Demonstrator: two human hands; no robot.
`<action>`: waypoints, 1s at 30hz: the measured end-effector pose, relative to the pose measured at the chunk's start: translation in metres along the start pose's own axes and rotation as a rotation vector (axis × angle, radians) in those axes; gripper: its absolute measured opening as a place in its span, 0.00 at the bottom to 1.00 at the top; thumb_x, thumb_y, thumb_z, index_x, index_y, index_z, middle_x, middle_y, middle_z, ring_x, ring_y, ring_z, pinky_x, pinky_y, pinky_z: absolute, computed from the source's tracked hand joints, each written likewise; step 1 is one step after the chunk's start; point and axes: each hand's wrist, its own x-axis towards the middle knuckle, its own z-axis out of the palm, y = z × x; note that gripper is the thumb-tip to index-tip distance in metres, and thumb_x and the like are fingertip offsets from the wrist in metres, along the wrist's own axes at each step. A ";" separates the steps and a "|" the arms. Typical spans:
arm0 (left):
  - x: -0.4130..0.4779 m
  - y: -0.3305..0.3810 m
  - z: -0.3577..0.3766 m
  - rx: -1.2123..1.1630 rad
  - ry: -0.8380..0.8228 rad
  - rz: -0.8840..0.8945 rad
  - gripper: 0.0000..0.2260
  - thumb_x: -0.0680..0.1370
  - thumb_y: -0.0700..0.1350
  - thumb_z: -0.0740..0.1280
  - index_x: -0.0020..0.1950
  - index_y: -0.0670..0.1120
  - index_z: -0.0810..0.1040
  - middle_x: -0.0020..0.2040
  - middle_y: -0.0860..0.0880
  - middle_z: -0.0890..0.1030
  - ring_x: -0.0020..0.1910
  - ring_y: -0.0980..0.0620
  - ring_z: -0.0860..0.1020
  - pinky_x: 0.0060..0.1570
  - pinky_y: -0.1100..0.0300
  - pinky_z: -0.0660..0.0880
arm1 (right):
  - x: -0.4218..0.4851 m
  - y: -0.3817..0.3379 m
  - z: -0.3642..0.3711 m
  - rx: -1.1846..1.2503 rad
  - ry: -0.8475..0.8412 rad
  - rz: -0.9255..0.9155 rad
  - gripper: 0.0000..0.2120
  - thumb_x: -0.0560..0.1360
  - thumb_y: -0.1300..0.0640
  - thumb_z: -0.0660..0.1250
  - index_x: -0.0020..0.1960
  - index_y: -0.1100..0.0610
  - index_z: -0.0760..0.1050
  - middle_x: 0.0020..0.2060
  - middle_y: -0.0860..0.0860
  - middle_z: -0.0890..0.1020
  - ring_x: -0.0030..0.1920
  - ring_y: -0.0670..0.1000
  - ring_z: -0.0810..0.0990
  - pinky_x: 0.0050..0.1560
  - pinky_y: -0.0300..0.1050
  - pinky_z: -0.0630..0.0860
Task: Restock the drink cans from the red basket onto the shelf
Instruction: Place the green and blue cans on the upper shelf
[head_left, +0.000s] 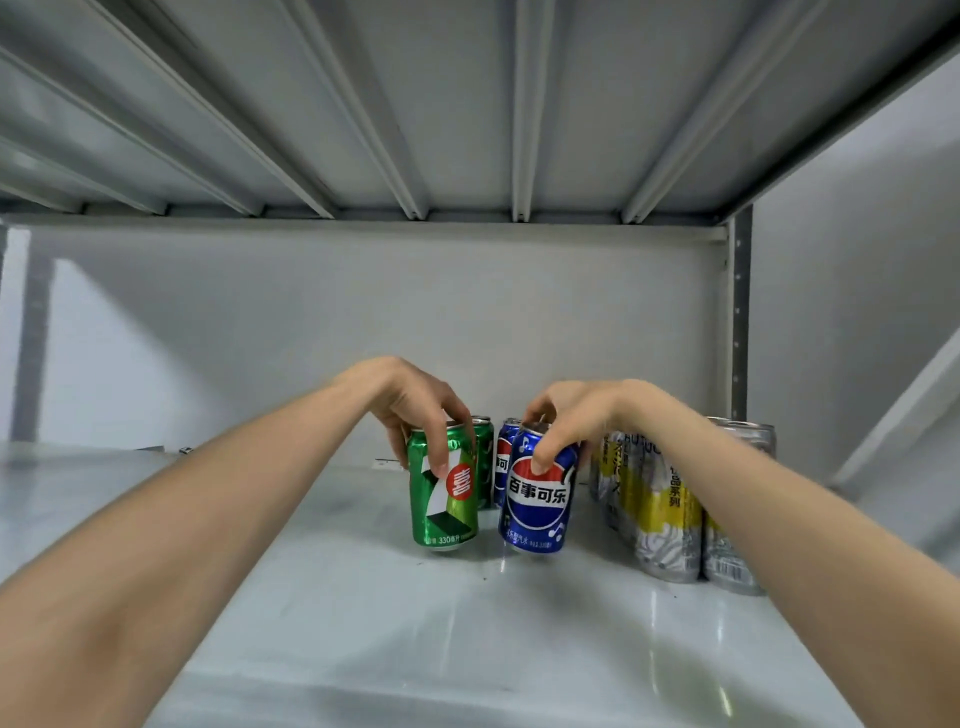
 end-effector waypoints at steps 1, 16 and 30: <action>0.007 -0.002 0.000 -0.001 -0.003 -0.015 0.25 0.70 0.36 0.75 0.65 0.49 0.75 0.60 0.46 0.80 0.56 0.45 0.81 0.53 0.48 0.81 | 0.008 0.001 0.003 0.002 -0.003 0.007 0.22 0.71 0.62 0.74 0.62 0.62 0.72 0.52 0.54 0.80 0.46 0.50 0.82 0.39 0.45 0.83; 0.034 -0.030 0.012 -0.197 0.055 0.035 0.35 0.68 0.38 0.78 0.71 0.52 0.69 0.62 0.47 0.79 0.58 0.47 0.80 0.53 0.53 0.81 | 0.041 0.022 0.027 0.211 0.071 -0.012 0.24 0.70 0.59 0.75 0.63 0.59 0.73 0.54 0.54 0.82 0.53 0.52 0.82 0.52 0.52 0.82; 0.035 -0.079 0.087 -0.872 0.234 0.111 0.38 0.58 0.42 0.83 0.66 0.51 0.72 0.57 0.48 0.83 0.57 0.45 0.80 0.60 0.45 0.77 | 0.020 0.038 0.091 0.816 0.213 0.185 0.24 0.66 0.63 0.78 0.58 0.55 0.74 0.54 0.57 0.82 0.54 0.59 0.80 0.54 0.58 0.78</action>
